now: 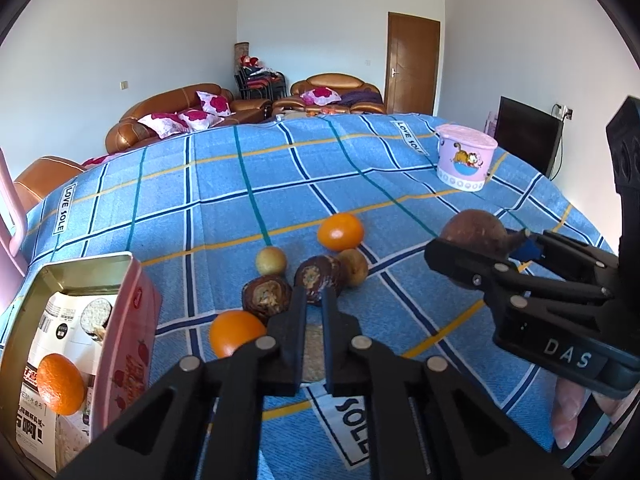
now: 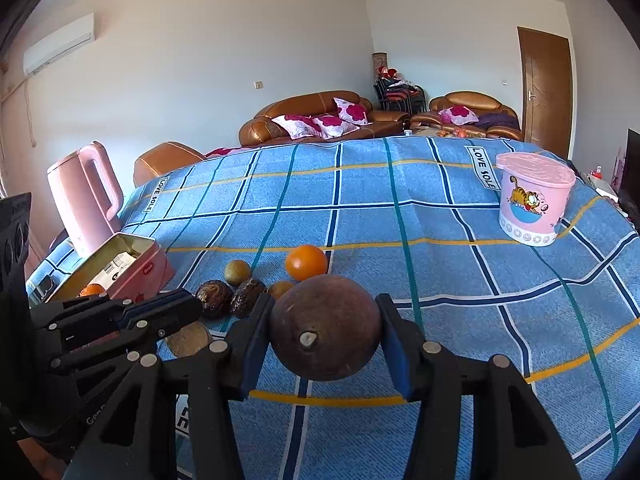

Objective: Organize fruits
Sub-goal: 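Grasp the white-topped cake roll with the left tool while the right tool holds the mangosteen, then carry the cake roll into the pink tin with the left tool while the right tool drops the mangosteen in, then withdraw both open tools from the tin toward the remaining fruits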

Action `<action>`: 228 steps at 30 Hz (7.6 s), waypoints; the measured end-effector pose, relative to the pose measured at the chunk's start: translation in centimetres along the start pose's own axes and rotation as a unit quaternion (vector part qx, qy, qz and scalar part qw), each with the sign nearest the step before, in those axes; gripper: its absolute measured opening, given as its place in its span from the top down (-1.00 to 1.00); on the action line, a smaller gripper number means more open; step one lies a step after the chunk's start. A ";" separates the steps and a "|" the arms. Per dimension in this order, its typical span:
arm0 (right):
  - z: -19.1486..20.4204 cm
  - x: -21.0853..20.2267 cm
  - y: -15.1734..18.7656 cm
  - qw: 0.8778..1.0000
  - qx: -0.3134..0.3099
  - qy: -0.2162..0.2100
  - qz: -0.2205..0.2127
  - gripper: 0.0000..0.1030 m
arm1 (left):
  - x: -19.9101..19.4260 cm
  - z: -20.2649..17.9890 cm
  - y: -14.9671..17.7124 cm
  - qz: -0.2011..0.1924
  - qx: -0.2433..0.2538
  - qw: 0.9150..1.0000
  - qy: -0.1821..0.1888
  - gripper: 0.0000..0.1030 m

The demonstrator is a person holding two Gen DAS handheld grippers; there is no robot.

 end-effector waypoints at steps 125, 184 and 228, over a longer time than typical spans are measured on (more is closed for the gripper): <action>5.6 -3.6 0.3 0.987 -0.118 -0.034 -0.101 -0.03 | -8.2 5.2 1.8 -0.161 -0.068 0.982 -0.069 0.33; 21.8 8.8 0.0 0.968 -0.164 -0.188 0.040 -0.18 | -7.2 20.9 6.2 -0.046 -0.178 0.967 -0.177 -0.02; 1.6 0.1 -0.9 0.999 -0.042 -0.003 -0.030 -0.33 | 2.4 3.4 0.7 0.053 -0.007 0.997 -0.050 0.32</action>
Point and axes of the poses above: each gripper's, at about its wrist camera, not at the fingertips, and x roughly the way its jaws point, z to its left, y to its underside, the point moved 3 cm from there along x, roughly the way its jaws point, and after that the axes turned 8 degrees about -y, right-handed, at the moved point
